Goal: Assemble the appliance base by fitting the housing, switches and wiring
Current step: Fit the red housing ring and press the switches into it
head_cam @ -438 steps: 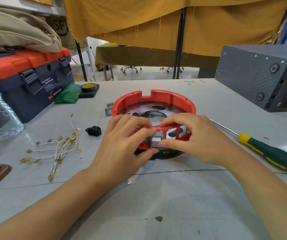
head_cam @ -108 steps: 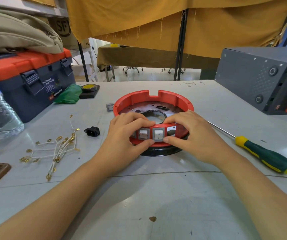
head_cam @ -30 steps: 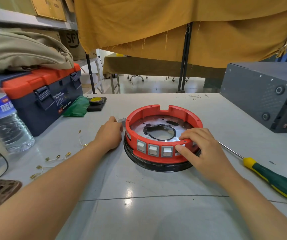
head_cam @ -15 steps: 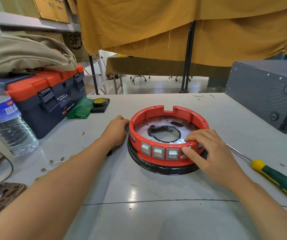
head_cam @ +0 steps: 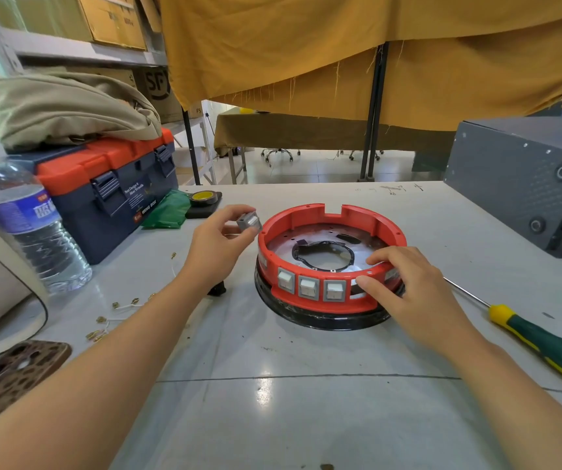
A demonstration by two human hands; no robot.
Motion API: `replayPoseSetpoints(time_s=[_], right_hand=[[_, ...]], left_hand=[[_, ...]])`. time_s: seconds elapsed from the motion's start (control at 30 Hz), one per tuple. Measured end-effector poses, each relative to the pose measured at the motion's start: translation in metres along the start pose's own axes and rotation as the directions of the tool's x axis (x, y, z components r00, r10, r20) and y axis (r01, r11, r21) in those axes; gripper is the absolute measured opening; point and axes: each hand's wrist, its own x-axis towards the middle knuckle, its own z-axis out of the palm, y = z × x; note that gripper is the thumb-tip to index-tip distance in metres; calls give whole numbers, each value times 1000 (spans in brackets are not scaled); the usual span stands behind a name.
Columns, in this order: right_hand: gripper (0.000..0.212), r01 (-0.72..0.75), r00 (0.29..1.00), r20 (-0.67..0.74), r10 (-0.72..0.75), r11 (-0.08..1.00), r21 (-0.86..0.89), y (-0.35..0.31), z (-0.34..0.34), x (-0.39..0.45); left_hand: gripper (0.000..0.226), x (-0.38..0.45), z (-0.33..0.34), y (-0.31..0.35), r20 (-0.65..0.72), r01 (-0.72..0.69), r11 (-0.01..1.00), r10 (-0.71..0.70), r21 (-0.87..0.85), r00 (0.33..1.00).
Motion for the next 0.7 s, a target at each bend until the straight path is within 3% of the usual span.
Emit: replayPoseSetpoints(time_s=[0.1,0.27,0.43,0.7], right_hand=[[25,21,1000,-17,-21,1000,-15,-4,-1,-1],[27,69,997,-25,-71,996,-50,-4,-3,0],[23,97,995,-12,-98,993,-71,-6,-3,-2],[17,166,986,-1,-166,985,-52,-14,-2,-2]], left_hand=[[22,-16,-4,22,-11,-43,994,42,-103,999],[28,-47,6,52,152,-112,964,152,-243,977],[31,-72,23,63,274,-235,952,284,-197,919],[31,-87,28,57,302,-478,877,468,-42,831]])
